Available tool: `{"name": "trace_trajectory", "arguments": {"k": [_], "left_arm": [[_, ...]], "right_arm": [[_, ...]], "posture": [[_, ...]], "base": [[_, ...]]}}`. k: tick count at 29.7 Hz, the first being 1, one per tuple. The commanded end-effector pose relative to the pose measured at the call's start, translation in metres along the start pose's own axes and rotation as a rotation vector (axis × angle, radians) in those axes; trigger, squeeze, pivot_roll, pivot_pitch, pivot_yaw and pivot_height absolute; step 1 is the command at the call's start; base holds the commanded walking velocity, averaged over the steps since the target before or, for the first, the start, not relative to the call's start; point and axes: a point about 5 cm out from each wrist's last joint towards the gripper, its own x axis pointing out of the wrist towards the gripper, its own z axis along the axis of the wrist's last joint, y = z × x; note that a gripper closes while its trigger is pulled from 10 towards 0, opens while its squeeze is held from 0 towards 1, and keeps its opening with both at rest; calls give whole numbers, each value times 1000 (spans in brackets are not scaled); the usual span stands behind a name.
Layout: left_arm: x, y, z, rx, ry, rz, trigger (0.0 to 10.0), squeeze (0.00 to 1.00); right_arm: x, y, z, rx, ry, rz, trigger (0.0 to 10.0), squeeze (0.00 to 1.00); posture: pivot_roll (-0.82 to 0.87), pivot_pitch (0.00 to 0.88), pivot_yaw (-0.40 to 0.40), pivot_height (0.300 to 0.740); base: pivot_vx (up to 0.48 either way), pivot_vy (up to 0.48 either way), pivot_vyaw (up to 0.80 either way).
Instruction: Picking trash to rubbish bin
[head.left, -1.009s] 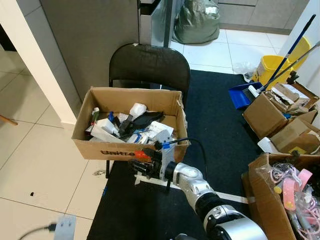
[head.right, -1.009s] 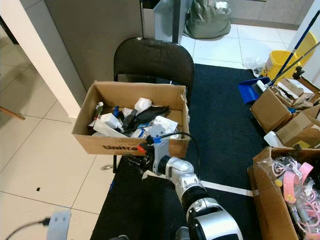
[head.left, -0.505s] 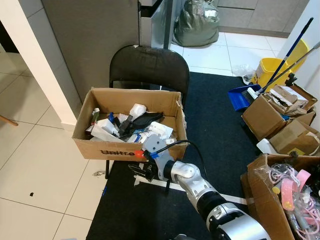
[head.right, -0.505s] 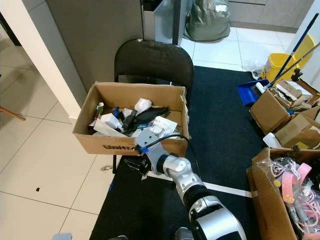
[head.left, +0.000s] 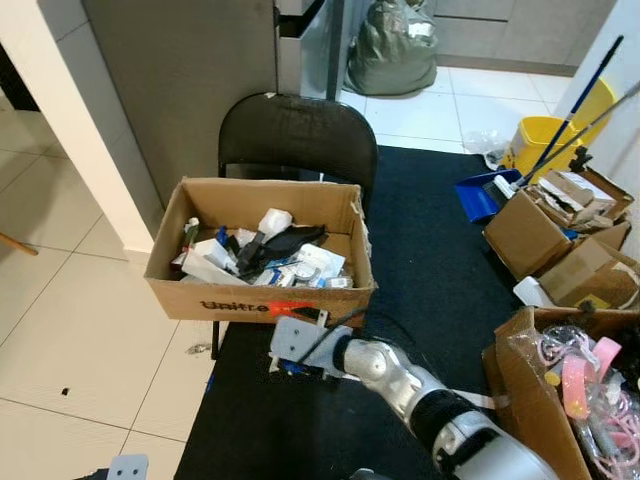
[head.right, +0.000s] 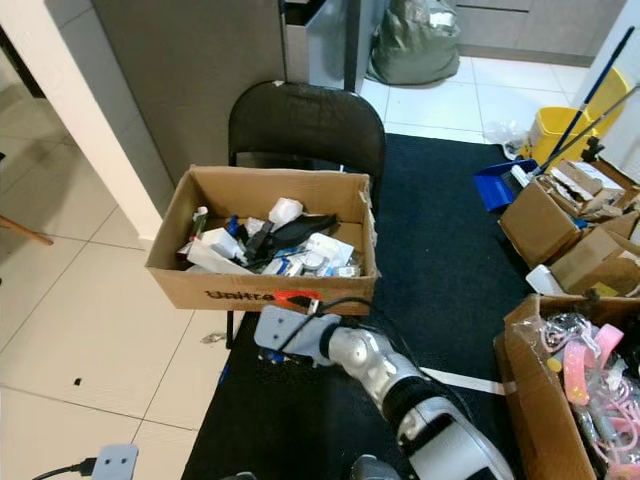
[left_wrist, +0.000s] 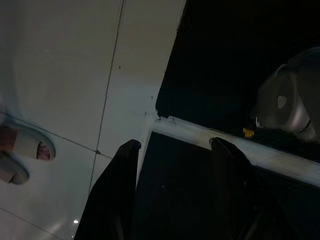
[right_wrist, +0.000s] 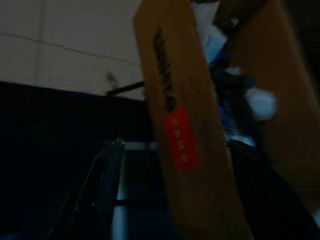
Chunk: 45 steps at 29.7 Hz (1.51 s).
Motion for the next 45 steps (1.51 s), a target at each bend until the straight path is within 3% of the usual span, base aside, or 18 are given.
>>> {"name": "trace_trajectory", "arguments": {"k": [1, 3, 4, 6, 9, 10, 11, 13, 19, 28, 39, 45], "left_arm": [[-2, -4, -10, 19, 31, -18, 10000, 0], [-1, -2, -6, 21, 21, -17, 10000, 0], [-1, -1, -5, 21, 16, -16, 10000, 0], [-1, 0, -3, 23, 10, -15, 10000, 0], [-1, -1, -8, 6, 24, -11, 10000, 0], [-1, -1, -8, 6, 24, -11, 10000, 0], [-2, -2, -12, 8, 31, -16, 10000, 0], [-4, -4, -20, 18, 49, -23, 10000, 0], [-7, 2, -30, 19, 72, -13, 10000, 0], [-8, 13, -32, 33, 64, 2, 10000, 0], [-4, 30, -5, -28, -62, 51, 10000, 0], [-4, 29, -1, -15, -86, 47, 10000, 0]], "right_arm": [[0, 6, 6, -94, -33, -19, 10000, 0], [-2, -3, 10, -278, -49, -166, 10000, 0], [-3, -8, 20, -383, -143, -245, 10000, 0], [-6, -10, 32, -472, -265, -311, 10000, 0], [2, -4, 22, -228, -157, -150, 10000, 0], [2, -4, 22, -228, -157, -150, 10000, 0], [4, -1, 20, -150, -138, -103, 10000, 0], [6, 2, 20, -104, -119, -54, 10000, 0], [7, 6, 21, -162, -115, -80, 10000, 0], [4, 11, 23, -135, -132, -58, 10000, 0], [-11, 25, 21, -125, -155, -39, 10000, 0], [-19, 30, 22, -121, -167, -33, 10000, 0]], "posture": [[-12, 135, 22, 740], [-7, 141, 26, 740], [-12, 144, 30, 740], [-12, 144, 31, 740], [5, 141, 42, 740], [5, 141, 42, 740], [8, 142, 46, 740], [9, 146, 49, 740], [-1, 166, 60, 740], [2, 191, 72, 740], [41, 263, 54, 740], [57, 278, 49, 740]], "base": [[0, 0, 0], [0, 0, 0], [0, 0, 0], [0, 0, 0], [0, 0, 0], [0, 0, 0], [0, 0, 0], [0, 0, 0], [0, 0, 0], [0, 0, 0], [0, 0, 0], [0, 0, 0]]}}
